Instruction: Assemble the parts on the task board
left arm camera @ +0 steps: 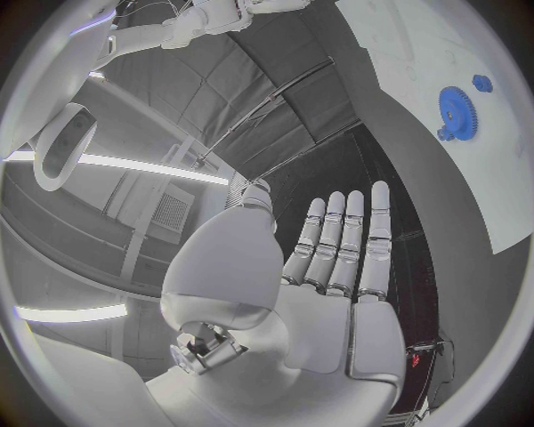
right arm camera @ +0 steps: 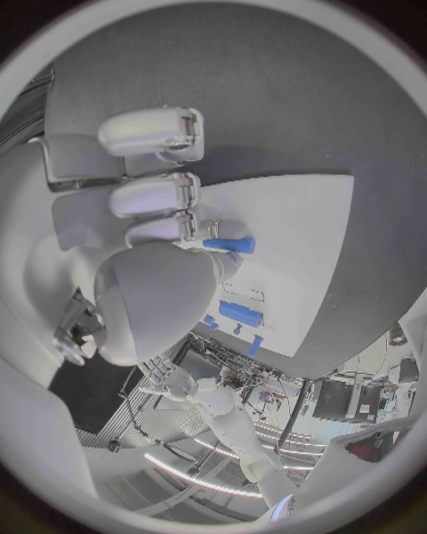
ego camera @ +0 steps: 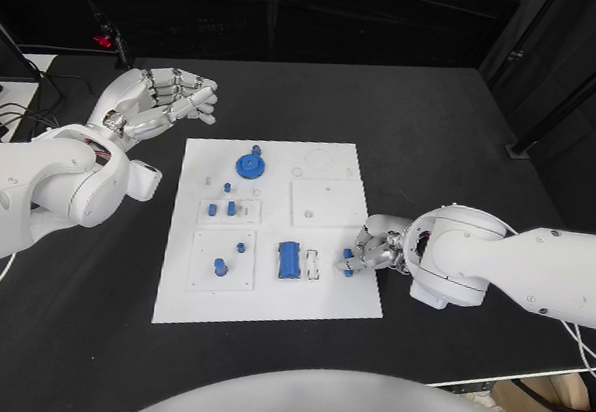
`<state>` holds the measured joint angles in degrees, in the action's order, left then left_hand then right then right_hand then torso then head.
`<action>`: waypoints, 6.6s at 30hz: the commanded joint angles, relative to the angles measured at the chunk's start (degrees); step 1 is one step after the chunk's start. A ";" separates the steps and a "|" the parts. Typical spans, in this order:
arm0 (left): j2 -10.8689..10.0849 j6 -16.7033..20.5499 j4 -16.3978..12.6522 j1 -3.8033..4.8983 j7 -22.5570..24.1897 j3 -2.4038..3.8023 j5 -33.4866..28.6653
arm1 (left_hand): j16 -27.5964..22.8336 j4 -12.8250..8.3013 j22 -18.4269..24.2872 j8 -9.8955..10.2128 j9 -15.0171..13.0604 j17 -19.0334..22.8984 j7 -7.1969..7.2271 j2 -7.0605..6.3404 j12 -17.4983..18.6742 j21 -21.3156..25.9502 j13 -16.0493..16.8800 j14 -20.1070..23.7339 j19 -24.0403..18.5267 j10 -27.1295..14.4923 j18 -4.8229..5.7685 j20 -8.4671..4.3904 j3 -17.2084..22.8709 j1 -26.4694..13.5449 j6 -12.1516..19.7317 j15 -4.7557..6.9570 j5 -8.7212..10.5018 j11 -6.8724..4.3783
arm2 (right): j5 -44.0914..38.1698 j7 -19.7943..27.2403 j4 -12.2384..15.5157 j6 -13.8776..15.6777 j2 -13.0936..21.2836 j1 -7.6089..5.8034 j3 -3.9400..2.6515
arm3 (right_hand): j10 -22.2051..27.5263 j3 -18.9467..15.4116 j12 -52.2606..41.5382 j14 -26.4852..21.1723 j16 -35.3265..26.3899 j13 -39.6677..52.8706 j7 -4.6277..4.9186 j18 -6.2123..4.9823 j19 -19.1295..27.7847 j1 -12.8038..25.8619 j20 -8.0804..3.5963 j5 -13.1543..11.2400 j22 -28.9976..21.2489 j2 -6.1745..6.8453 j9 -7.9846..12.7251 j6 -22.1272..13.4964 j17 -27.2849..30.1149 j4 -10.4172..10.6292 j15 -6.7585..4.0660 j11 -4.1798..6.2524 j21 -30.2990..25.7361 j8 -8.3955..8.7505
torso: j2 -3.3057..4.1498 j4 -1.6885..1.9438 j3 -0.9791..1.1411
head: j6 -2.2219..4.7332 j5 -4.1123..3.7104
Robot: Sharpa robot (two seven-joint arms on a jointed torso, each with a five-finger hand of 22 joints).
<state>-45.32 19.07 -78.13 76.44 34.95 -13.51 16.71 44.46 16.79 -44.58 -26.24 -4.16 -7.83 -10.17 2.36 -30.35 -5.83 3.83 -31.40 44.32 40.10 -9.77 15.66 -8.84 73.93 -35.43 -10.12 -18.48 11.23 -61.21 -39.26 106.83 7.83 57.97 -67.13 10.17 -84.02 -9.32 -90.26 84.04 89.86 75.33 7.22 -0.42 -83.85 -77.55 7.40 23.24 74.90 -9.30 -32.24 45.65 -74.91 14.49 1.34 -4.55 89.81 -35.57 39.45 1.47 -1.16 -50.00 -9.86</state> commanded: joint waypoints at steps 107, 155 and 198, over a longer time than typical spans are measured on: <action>0.38 -1.14 0.52 -0.31 0.04 0.04 -0.14 | 0.41 -0.06 0.12 -0.71 0.01 0.26 -3.61 0.67 -0.60 -0.13 -0.06 0.45 -0.09 -0.34 -0.38 0.22 -0.56 -0.03 0.71 0.12 -0.26 0.00 | -31.50 13.20 8.84 8.22 3.46 1.90 0.45 | -5.98 10.45 0.26 5.96 0.14 14.67 -1.16 0.42 -6.15 3.43 -1.68 -17.71 15.10 18.15 17.68 -9.12 -15.09 2.45 -1.93 2.14 0.19 -4.68 | -0.01 -0.11 -0.07 | 0.00 -0.14; 0.22 -0.58 0.50 -0.76 0.86 0.04 -0.14 | 0.68 -0.01 0.20 -1.12 0.08 0.61 -3.75 0.58 -0.72 -0.17 -0.12 0.60 -0.13 -0.95 -0.37 0.24 -1.15 -0.43 1.41 0.06 -0.24 0.11 | 24.62 42.40 1.96 27.35 2.87 0.04 0.32 | -5.98 8.53 0.26 5.96 0.14 14.67 1.03 0.42 -6.15 6.53 -0.14 3.70 15.10 11.90 22.26 -6.72 -15.09 1.78 -0.25 0.17 0.19 -1.22 | -0.05 -0.04 -0.12 | 0.00 1.64; 0.99 -3.57 0.61 -1.22 1.86 0.04 -4.79 | 3.06 0.35 1.39 -6.00 0.30 3.93 -4.43 -9.12 -3.17 -0.37 -0.20 3.21 -1.96 -4.07 -0.03 0.54 2.72 -12.69 5.47 -0.60 14.83 0.77 | 56.98 64.67 -3.55 11.26 -1.08 -0.46 0.32 | -5.98 1.27 0.26 5.96 0.14 14.67 1.53 0.42 -6.15 21.14 0.39 -16.99 15.10 13.58 23.74 -11.95 -15.09 2.50 0.07 0.01 0.19 -1.14 | -0.05 -0.09 -0.07 | 0.00 2.06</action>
<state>-44.39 17.01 -77.51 75.17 35.51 -13.51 13.21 47.36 17.10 -43.26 -31.86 -3.95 -3.99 -9.36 -6.20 -33.34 -6.05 3.70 -28.49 42.84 36.40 -9.76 16.26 -6.30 61.27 -30.27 -10.70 -3.90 12.06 -6.11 23.04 103.29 19.85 56.97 -67.50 10.52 -84.04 -8.39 -89.86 84.15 89.86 74.92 8.73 -0.42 -83.95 -57.10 7.50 7.19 74.91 4.09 -8.61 34.20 -74.90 17.05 1.03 -4.10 89.81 -36.56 39.40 1.34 -1.24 -50.00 -7.70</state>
